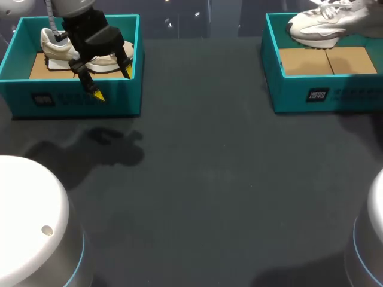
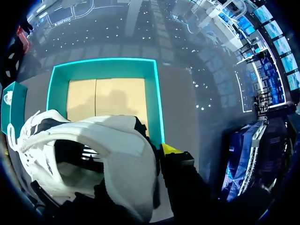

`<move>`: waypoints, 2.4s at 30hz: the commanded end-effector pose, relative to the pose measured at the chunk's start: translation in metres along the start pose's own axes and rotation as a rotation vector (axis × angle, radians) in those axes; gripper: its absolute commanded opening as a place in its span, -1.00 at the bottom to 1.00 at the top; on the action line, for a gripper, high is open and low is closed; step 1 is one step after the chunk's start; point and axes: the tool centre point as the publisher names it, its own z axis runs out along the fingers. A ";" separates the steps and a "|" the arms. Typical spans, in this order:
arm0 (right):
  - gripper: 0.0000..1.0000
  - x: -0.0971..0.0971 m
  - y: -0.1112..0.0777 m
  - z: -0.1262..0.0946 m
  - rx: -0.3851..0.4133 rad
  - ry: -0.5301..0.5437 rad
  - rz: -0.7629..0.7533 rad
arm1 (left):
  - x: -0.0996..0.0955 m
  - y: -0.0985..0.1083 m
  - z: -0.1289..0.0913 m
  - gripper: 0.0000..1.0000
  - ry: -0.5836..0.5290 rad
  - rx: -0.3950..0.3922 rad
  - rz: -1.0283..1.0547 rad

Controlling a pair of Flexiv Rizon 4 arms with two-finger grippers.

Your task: Take the shoe out of the shoebox, open the shoe tongue, remove and reinsert the insole, then place the shoe into the shoebox

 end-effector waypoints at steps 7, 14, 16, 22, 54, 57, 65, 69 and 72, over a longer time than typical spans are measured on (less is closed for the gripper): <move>-1.00 0.007 -0.003 0.032 0.012 -0.010 0.061 | 0.000 0.000 0.000 1.00 0.001 -0.002 0.000; -1.00 0.007 0.003 0.051 0.009 -0.026 0.037 | 0.000 0.000 0.000 1.00 0.001 -0.002 0.000; -1.00 0.008 0.004 0.057 0.014 -0.041 0.033 | 0.000 0.000 0.000 1.00 0.001 -0.002 0.000; -1.00 0.010 0.009 0.074 0.017 -0.049 0.019 | 0.000 0.000 0.000 1.00 0.001 -0.002 0.000; -1.00 0.007 -0.006 0.117 0.049 -0.027 0.033 | 0.000 0.000 0.000 1.00 0.001 -0.002 0.000; -1.00 0.008 -0.011 0.119 0.054 -0.026 0.036 | 0.000 0.000 0.000 1.00 0.001 -0.002 0.000; -1.00 0.016 -0.018 0.124 0.056 -0.025 0.030 | 0.000 0.000 0.000 1.00 0.001 -0.002 0.000; -1.00 0.021 -0.020 0.128 0.056 -0.020 0.027 | 0.000 0.000 0.000 1.00 0.001 -0.002 0.000; -1.00 0.023 -0.020 0.129 0.054 -0.018 0.024 | 0.000 0.000 0.000 1.00 0.001 -0.002 0.000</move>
